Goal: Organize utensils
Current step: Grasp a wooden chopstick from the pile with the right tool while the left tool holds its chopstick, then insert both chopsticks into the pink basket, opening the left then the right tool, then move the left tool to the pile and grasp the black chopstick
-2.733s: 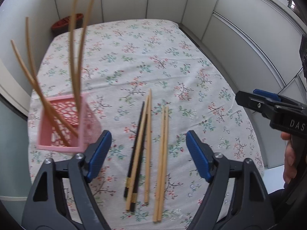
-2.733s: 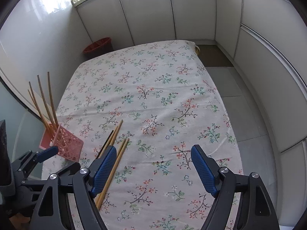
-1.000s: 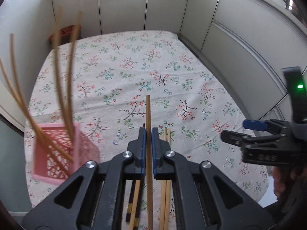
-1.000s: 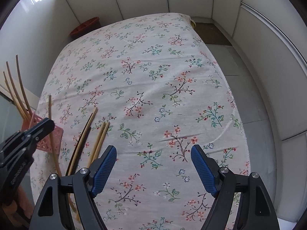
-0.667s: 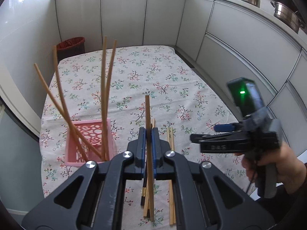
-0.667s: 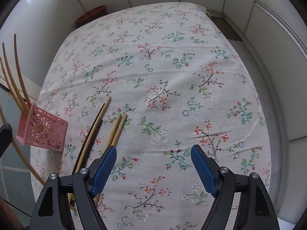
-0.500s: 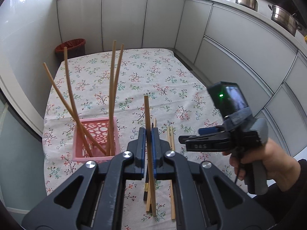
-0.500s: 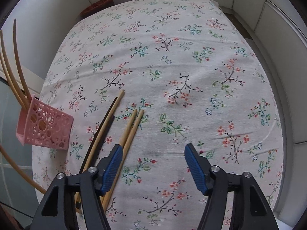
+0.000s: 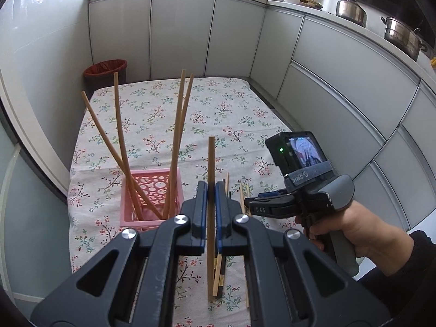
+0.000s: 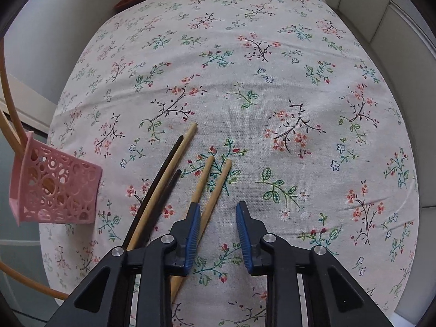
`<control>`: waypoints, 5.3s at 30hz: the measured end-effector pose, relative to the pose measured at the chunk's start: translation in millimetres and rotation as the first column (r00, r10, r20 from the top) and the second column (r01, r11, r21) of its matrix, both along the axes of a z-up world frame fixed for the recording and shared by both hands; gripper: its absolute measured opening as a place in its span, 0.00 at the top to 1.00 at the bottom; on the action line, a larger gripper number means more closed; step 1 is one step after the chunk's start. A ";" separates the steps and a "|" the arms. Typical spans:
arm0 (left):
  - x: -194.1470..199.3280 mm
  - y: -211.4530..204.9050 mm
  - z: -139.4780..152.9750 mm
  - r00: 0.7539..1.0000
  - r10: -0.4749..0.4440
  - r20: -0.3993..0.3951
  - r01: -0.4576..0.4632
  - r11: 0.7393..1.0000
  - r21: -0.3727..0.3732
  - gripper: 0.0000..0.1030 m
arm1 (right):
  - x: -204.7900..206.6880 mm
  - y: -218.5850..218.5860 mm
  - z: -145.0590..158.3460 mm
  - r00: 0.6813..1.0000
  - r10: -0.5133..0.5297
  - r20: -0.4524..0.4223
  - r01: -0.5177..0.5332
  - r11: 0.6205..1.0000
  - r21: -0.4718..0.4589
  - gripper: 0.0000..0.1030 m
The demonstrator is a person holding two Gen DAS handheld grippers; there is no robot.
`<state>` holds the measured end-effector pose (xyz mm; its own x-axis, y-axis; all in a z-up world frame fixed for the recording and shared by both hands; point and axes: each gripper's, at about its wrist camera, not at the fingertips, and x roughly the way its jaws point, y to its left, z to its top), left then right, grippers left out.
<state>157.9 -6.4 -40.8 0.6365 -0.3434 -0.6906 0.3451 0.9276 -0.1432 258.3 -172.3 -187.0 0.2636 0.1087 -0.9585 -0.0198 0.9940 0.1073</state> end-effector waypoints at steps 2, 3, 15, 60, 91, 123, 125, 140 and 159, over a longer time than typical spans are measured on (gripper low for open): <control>-1.5 0.4 0.7 1.000 0.003 0.004 -0.003 1.000 0.000 0.94 | -0.2 7.2 -0.9 1.000 0.021 -0.004 -0.021 0.999 -0.047 0.75; -1.7 0.5 0.8 1.000 0.003 0.005 -0.003 1.000 0.000 0.94 | -0.4 11.4 -1.6 1.000 0.025 -0.013 -0.026 0.997 -0.073 0.76; -12.2 6.5 14.2 0.997 0.043 0.060 -0.043 0.999 -0.010 0.94 | -17.7 -11.7 7.3 1.000 -0.001 0.021 0.001 1.000 0.012 0.94; -0.4 44.0 68.4 0.868 0.321 0.378 -0.306 0.947 -0.100 0.94 | -131.0 -3.3 254.5 0.721 0.010 0.693 -0.181 0.968 0.174 0.94; -5.1 58.4 38.3 0.920 0.338 0.198 -0.342 0.940 -0.013 0.52 | -97.4 38.2 240.4 0.732 -0.004 0.681 -0.271 0.916 0.296 0.94; -7.1 49.1 25.6 0.940 0.304 0.152 -0.315 0.948 0.049 0.31 | -57.9 38.8 199.3 0.797 0.001 0.604 -0.221 0.931 0.290 0.58; -8.4 46.6 25.9 0.944 0.296 0.148 -0.305 0.952 0.041 0.29 | -64.4 30.7 204.1 0.792 -0.001 0.610 -0.220 0.932 0.288 0.57; -15.2 -4.3 10.9 0.984 0.159 0.083 -0.164 0.985 0.057 0.22 | -99.1 -39.2 184.7 0.835 0.010 0.550 -0.127 0.976 0.175 0.36; 19.8 -74.0 -56.3 0.972 0.020 -0.232 -0.007 0.998 0.057 0.32 | -92.1 -99.5 117.7 0.934 -0.062 0.353 0.045 0.997 0.055 0.24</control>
<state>177.7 -80.4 -97.1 0.4603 -0.2934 -0.8379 0.2960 0.9405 -0.1668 166.2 -271.8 -69.3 0.5918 0.1264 -0.7961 -0.0117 0.9889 0.1483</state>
